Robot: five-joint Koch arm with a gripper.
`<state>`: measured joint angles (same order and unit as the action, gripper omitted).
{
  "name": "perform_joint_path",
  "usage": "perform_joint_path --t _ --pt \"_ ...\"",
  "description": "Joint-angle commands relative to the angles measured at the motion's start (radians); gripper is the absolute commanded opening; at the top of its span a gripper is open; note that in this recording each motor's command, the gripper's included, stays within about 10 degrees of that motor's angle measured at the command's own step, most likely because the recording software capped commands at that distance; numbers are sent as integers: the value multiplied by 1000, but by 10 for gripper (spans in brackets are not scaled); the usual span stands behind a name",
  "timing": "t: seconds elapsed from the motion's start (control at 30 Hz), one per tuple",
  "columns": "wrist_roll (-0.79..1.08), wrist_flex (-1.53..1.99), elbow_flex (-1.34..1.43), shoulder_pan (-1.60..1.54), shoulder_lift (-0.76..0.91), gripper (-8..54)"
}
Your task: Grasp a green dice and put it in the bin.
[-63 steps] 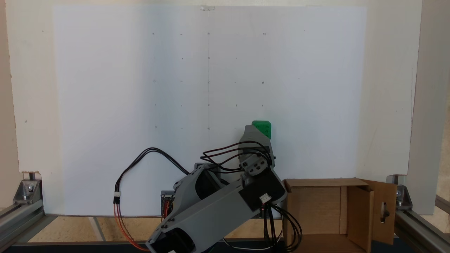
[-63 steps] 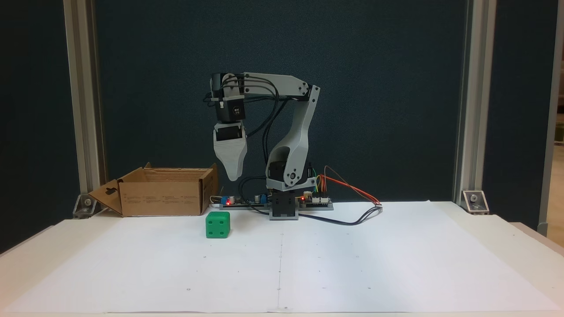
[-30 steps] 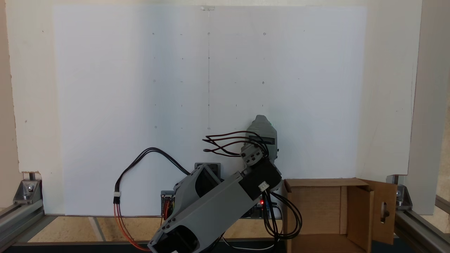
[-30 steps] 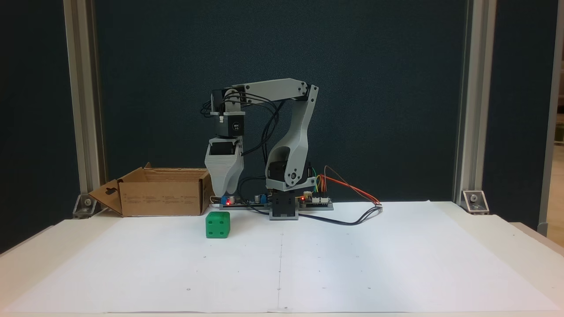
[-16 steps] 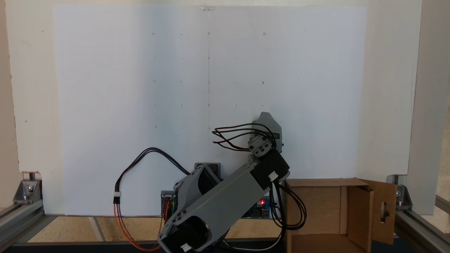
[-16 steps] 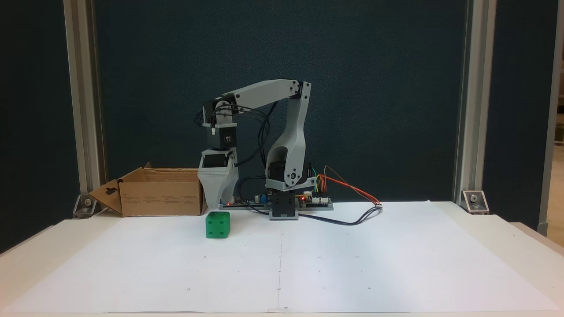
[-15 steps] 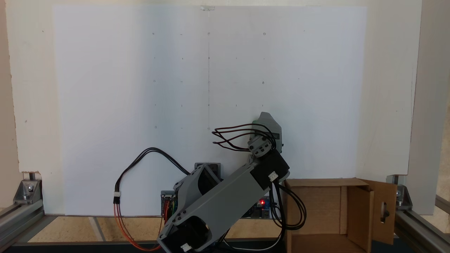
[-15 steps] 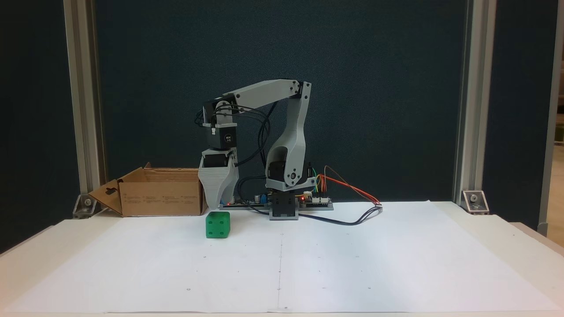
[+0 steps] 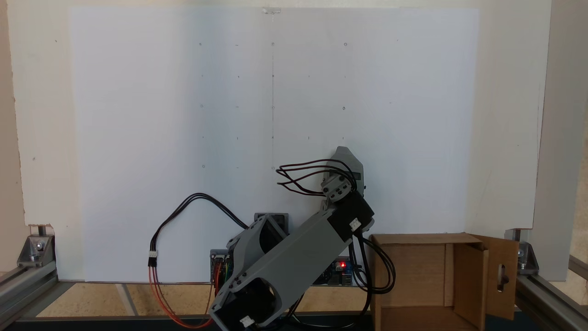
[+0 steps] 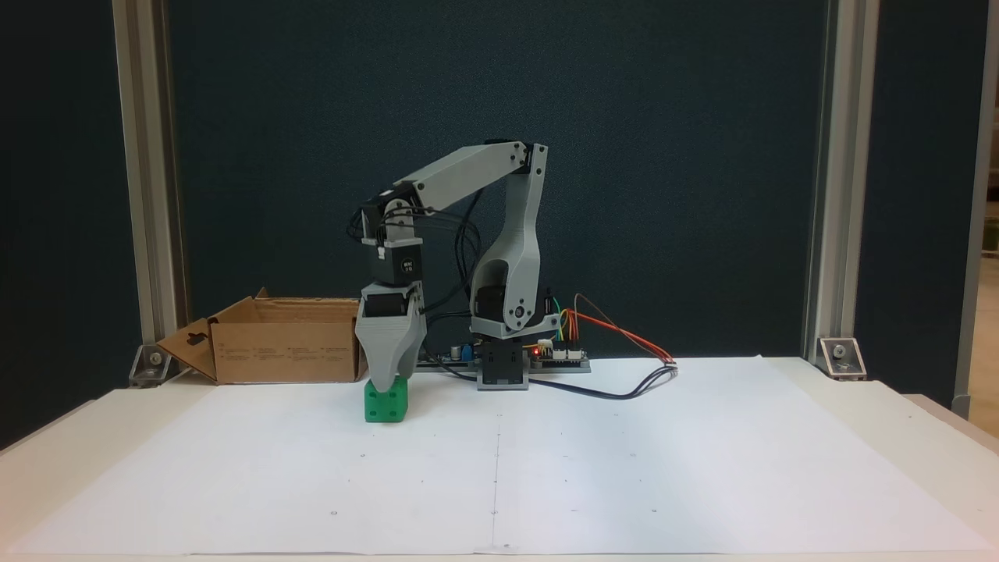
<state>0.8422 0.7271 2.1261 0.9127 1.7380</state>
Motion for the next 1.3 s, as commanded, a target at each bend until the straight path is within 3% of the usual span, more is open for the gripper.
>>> perform_joint_path --t 0.0,1.17,1.27 --pt "-60 -31 -14 -2 -5 452" --pt "-60 -196 5 12 -87 420" --pt "-58 -199 5 12 -87 388"
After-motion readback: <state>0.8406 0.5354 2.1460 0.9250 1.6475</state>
